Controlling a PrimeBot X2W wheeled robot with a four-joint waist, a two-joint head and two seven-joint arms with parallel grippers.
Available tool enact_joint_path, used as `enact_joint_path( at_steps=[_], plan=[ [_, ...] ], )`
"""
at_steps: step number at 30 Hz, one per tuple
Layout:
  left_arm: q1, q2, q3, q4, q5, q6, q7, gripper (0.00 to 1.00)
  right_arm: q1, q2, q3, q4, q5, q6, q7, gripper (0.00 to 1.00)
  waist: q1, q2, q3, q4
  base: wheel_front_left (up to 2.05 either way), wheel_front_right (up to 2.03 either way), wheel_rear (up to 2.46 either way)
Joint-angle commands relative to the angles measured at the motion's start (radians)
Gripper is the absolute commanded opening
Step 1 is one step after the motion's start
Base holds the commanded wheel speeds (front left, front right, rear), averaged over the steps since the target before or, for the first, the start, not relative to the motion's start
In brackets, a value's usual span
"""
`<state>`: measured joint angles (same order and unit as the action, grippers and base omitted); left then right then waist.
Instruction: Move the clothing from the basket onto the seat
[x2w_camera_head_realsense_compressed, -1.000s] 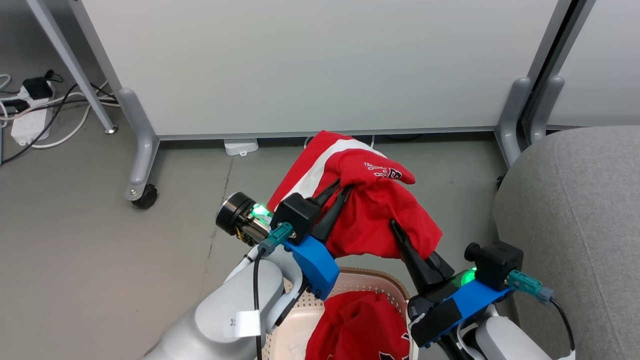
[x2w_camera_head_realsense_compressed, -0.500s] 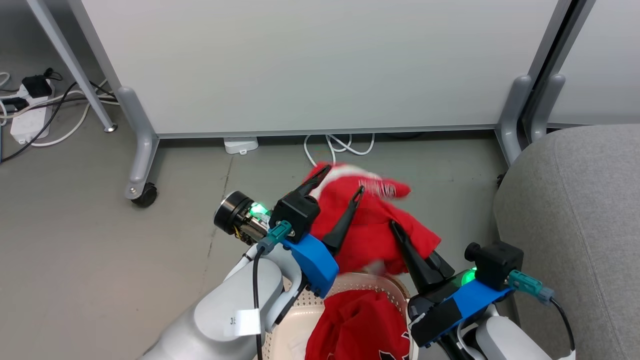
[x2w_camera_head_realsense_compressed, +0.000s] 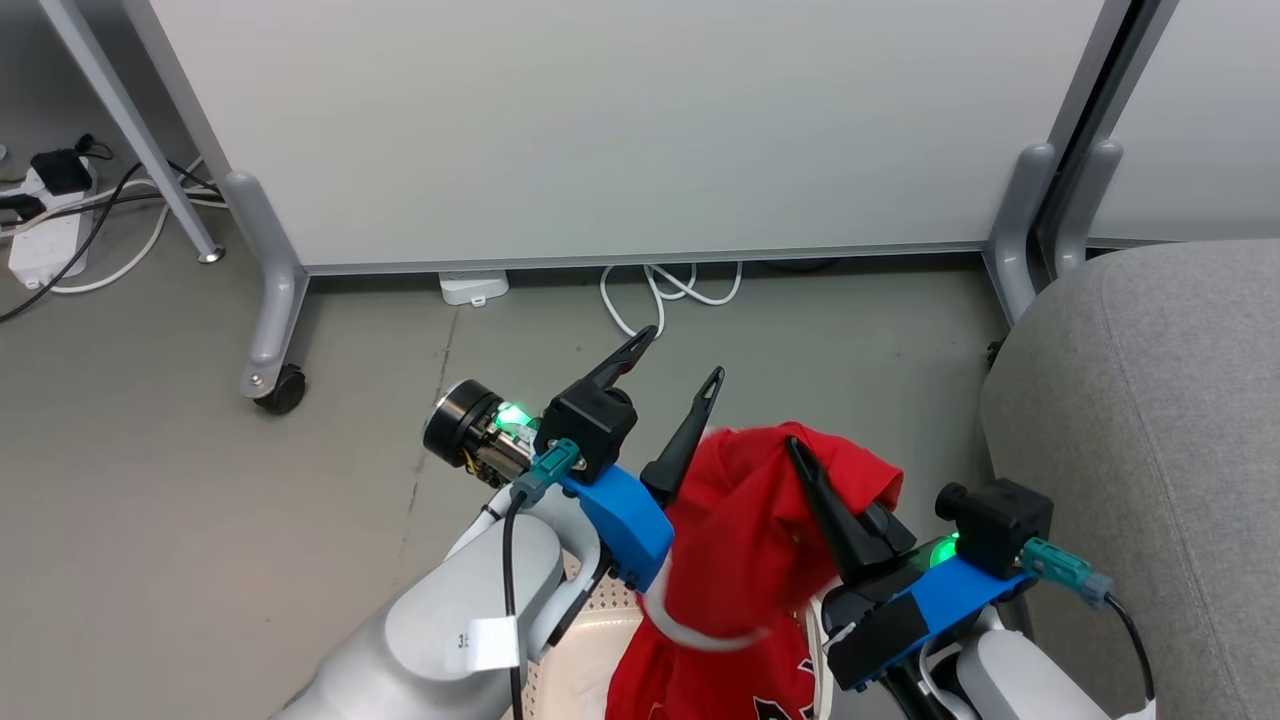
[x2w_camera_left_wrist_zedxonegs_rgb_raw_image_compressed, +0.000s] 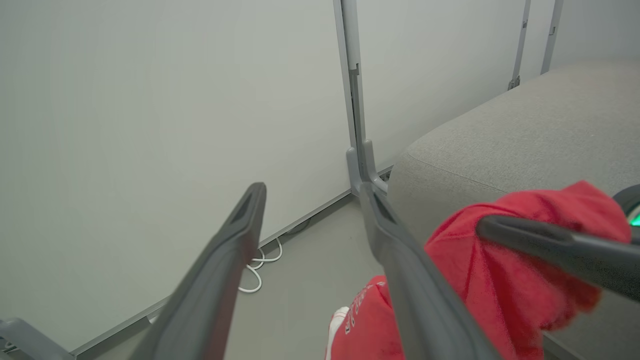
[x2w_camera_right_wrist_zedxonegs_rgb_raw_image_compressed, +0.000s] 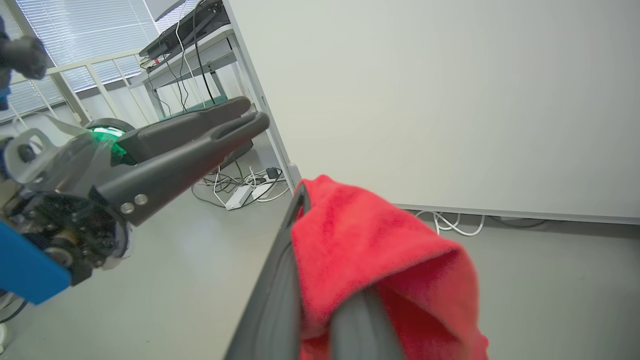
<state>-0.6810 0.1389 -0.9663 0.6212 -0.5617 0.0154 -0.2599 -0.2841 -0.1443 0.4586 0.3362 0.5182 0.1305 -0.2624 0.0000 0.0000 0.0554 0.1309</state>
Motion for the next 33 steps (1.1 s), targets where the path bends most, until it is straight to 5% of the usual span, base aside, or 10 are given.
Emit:
enact_joint_path(
  at_steps=[1,17,33],
  plan=[
    [-0.009,0.003,0.003,0.002,0.002,-0.001,-0.004,1.0,-0.013,-0.001,-0.004,0.001,-0.009,0.0,-0.004,0.0,0.0,0.0,0.001,-0.003,0.0,0.0,0.0],
    [-0.011,-0.001,0.003,-0.001,0.002,0.001,-0.006,1.0,-0.03,-0.013,-0.064,-0.011,-0.065,0.0,-0.004,0.0,0.0,0.0,0.029,-0.045,0.0,0.0,0.0],
    [-0.033,-0.009,-0.005,-0.007,0.019,-0.013,-0.006,1.0,-0.035,-0.041,-0.214,-0.053,-0.125,0.0,-0.004,0.0,0.0,0.0,0.104,-0.17,0.0,0.0,0.0]
  ],
)
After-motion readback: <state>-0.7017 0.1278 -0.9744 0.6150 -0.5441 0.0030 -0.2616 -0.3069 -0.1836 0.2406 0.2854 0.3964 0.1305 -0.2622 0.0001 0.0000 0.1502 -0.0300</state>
